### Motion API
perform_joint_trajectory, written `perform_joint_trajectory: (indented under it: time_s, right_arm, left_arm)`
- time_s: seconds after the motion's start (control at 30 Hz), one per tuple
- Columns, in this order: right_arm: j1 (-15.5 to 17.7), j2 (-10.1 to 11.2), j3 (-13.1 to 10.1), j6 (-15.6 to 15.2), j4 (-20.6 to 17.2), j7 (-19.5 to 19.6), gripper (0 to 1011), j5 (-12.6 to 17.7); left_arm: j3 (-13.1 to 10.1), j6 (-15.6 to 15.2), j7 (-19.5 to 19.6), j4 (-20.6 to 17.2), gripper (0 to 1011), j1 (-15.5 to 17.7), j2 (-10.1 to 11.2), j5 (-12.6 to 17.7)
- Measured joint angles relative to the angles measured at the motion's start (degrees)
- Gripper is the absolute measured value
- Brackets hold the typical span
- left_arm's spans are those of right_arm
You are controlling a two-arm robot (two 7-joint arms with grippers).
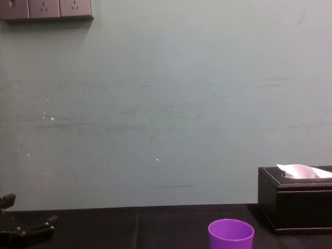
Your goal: Stack the three plastic cups sequentially using one hand.
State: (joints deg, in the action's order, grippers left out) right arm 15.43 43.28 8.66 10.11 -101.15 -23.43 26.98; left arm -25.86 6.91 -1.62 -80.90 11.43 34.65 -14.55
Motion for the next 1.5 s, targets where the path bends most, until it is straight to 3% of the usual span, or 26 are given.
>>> perform_joint_trajectory:
  time_s: [0.87,1.5]
  right_arm:
    - [-3.0,-4.8,1.5,-4.4,4.2,-5.0,1003,-1.2]
    - [-6.2,-7.6,3.7,-5.7,5.0,-3.8,1003,-5.1]
  left_arm:
    - [0.0,0.0,0.0,0.0,1010,0.0,0.0,0.0]
    - [0.0,0.0,0.0,0.0,1010,0.0,0.0,0.0]
